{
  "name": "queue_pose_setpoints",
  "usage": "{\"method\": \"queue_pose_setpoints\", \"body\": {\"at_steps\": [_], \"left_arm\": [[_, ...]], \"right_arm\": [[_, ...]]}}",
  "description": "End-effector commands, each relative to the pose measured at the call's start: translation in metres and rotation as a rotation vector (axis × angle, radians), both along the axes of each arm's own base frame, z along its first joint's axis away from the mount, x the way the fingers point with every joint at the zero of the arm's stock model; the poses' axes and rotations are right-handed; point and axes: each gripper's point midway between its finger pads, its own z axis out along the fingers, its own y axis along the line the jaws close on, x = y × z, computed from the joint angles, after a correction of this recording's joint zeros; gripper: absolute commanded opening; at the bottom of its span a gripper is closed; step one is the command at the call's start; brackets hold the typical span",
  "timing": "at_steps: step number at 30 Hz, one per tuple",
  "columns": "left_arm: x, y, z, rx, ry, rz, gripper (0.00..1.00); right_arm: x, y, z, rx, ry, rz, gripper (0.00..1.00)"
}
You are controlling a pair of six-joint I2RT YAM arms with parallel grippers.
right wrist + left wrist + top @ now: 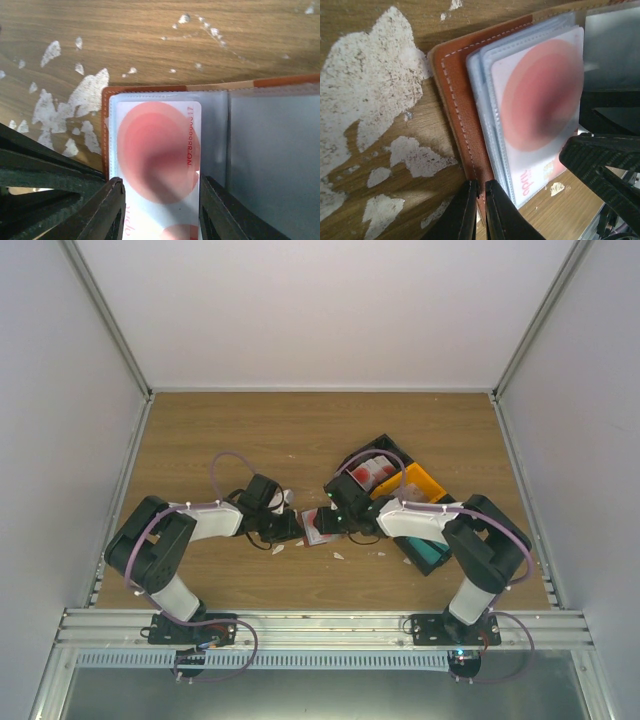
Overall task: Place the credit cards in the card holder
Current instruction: Insert the credit card into the card holder.
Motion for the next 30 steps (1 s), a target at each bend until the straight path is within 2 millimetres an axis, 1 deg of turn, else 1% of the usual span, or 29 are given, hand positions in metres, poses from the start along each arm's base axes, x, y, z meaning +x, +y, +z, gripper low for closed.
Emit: {"method": "queue_pose_setpoints", "body": {"at_steps": [1, 5, 7, 9, 13, 19, 22, 26, 30], "left_arm": [[0.004, 0.0, -0.003, 0.039, -0.033, -0.011, 0.11], [0.008, 0.004, 0.0, 0.066, -0.052, 0.001, 0.11], [0.009, 0.005, 0.0, 0.073, -0.057, 0.003, 0.11], [0.009, 0.005, 0.0, 0.075, -0.06, 0.002, 0.11], [0.011, 0.003, 0.007, 0.06, -0.074, -0.002, 0.13], [0.012, -0.003, 0.024, 0.011, -0.111, -0.019, 0.17], [0.013, -0.005, 0.032, -0.01, -0.128, -0.016, 0.17], [0.014, -0.007, 0.039, -0.041, -0.148, -0.005, 0.15], [0.013, -0.01, 0.039, -0.068, -0.135, 0.0, 0.14]], "right_arm": [[0.004, -0.012, 0.008, -0.063, -0.03, -0.035, 0.42], [0.017, -0.033, 0.027, -0.105, -0.093, -0.09, 0.45], [0.021, -0.046, 0.029, -0.136, -0.108, -0.112, 0.46], [0.023, -0.058, 0.026, -0.174, -0.107, -0.124, 0.45], [0.019, -0.074, 0.007, -0.263, -0.079, -0.098, 0.45], [0.001, -0.083, -0.019, -0.33, -0.009, -0.057, 0.39], [-0.01, -0.082, -0.029, -0.334, 0.026, -0.043, 0.36], [-0.021, -0.079, -0.039, -0.34, 0.073, -0.059, 0.34], [-0.027, -0.077, -0.042, -0.323, 0.097, -0.093, 0.31]]}}
